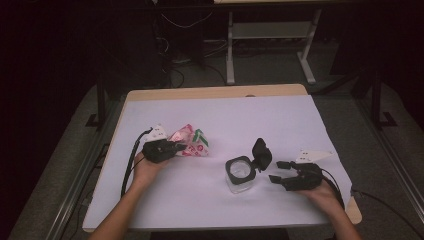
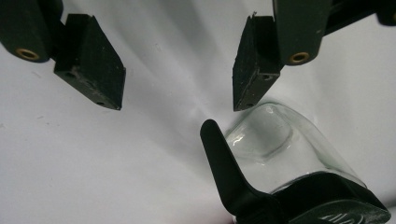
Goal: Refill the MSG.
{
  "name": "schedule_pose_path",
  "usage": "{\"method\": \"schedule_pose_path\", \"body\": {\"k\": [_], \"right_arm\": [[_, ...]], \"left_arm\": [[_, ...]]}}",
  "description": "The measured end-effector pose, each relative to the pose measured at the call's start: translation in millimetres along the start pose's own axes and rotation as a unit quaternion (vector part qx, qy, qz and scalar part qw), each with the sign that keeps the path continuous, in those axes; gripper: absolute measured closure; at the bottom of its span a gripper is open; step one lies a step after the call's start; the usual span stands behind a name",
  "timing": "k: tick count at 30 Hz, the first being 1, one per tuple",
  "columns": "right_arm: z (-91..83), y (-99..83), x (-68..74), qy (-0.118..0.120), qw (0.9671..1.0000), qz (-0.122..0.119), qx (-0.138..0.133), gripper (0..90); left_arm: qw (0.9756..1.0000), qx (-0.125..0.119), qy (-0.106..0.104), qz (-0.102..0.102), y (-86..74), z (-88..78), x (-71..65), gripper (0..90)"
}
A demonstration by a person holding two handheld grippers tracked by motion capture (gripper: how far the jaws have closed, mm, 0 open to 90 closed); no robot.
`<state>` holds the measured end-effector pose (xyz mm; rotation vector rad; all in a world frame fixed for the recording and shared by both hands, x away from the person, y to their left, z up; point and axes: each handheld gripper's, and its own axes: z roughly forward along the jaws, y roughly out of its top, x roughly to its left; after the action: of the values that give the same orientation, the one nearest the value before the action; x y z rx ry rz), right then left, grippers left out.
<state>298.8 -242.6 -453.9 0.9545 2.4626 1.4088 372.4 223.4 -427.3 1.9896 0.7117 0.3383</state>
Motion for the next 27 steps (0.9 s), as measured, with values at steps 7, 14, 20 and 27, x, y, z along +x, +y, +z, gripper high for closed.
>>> {"method": "schedule_pose_path", "body": {"k": [7, 14, 20, 27], "right_arm": [[-0.2, 0.0, -0.2, 0.000, 1.0000, 0.001, 0.000, 34.3], [-0.8, -0.1, -0.7, 0.000, 1.0000, 0.000, -0.002, 34.3], [-1.0, 0.0, -0.3, -0.001, 1.0000, 0.000, -0.003, 34.3], [-1.0, 0.0, -0.8, -0.001, 1.0000, 0.000, -0.002, 34.3]], "left_arm": [[0.9997, -0.018, -0.005, -0.014, 1.1, -8.1, 4.3, 88.7], [0.9984, -0.048, -0.014, -0.025, 12.0, -24.2, 11.4, 89.8], [0.9962, -0.071, -0.022, -0.044, 20.8, -40.9, 15.6, 89.9], [0.9952, -0.075, -0.028, -0.056, 24.5, -50.6, 13.0, 89.9]]}}
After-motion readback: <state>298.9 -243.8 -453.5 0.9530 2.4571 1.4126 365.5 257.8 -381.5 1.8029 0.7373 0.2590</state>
